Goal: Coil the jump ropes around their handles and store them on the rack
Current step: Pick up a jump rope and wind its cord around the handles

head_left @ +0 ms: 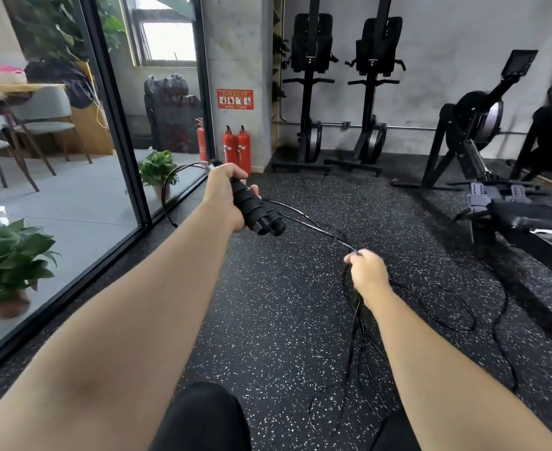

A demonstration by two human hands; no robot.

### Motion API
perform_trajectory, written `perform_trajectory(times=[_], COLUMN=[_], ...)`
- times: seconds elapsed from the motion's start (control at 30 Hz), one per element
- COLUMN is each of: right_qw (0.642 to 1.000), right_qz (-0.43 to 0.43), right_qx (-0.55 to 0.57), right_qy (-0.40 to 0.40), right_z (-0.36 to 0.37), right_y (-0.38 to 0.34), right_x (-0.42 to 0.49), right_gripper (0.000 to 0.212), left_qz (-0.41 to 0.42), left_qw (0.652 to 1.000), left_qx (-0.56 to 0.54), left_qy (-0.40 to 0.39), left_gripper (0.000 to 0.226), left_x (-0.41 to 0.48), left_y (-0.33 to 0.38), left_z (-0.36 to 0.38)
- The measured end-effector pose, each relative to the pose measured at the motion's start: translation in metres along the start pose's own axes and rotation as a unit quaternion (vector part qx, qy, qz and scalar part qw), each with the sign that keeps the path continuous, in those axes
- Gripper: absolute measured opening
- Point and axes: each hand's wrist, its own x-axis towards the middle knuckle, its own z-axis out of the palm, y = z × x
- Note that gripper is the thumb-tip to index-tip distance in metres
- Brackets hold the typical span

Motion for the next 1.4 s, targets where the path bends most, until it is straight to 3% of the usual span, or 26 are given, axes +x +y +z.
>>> perform_trajectory(times=[0.1, 0.23, 0.33, 0.43, 0.5, 0.63, 0.7, 0.77, 0.87, 1.0, 1.27, 1.4], right_qw=[0.996, 0.997, 0.991, 0.931, 0.924, 0.945, 0.948, 0.948, 0.951, 0.955, 0.969, 0.980], right_qz=[-0.056, -0.042, -0.037, -0.078, -0.086, -0.061, -0.032, -0.002, 0.028, 0.028, -0.019, -0.096], right_qx=[0.051, 0.062, -0.124, -0.356, -0.372, -0.320, -0.317, -0.318, -0.308, -0.296, -0.246, -0.168], right_qy=[0.047, 0.013, -0.021, -0.015, -0.022, 0.002, 0.017, 0.013, 0.009, 0.002, -0.007, -0.053], right_z=[-0.013, -0.011, -0.010, -0.008, -0.003, 0.008, 0.007, 0.004, 0.003, 0.007, 0.012, 0.020], right_y=[-0.020, -0.023, -0.018, -0.011, -0.008, -0.005, -0.003, 0.001, 0.008, 0.015, 0.017, 0.004], right_x=[0.007, 0.021, 0.022, 0.024, 0.030, 0.043, 0.048, 0.054, 0.062, 0.060, 0.050, 0.042], right_gripper=[0.020, 0.026, 0.026, 0.019, 0.022, 0.035, 0.028, 0.002, 0.021, 0.032, 0.037, 0.027], left_qz=[0.003, 0.003, -0.011, -0.022, -0.030, -0.078, -0.144, -0.194, -0.218, -0.235, -0.262, -0.195], left_qw=[1.000, 1.000, 1.000, 0.999, 0.998, 0.986, 0.963, 0.935, 0.906, 0.877, 0.741, 0.677], left_qx=[-0.019, -0.018, 0.004, 0.034, 0.054, 0.136, 0.213, 0.284, 0.351, 0.400, 0.594, 0.689], left_qy=[0.015, 0.010, -0.009, -0.020, -0.022, -0.057, -0.076, -0.083, -0.096, -0.128, -0.172, -0.171], left_gripper=[0.011, 0.012, 0.015, 0.012, 0.008, 0.009, 0.024, 0.036, 0.038, 0.002, 0.010, 0.009], left_x=[0.002, 0.005, 0.010, 0.017, 0.022, 0.032, 0.036, 0.041, 0.051, 0.053, 0.041, 0.029], left_y=[0.002, 0.001, 0.001, -0.002, -0.006, -0.013, -0.018, -0.023, -0.031, -0.043, -0.076, -0.088], left_z=[-0.008, -0.012, -0.016, -0.019, -0.021, -0.026, -0.031, -0.035, -0.037, -0.035, -0.031, -0.022])
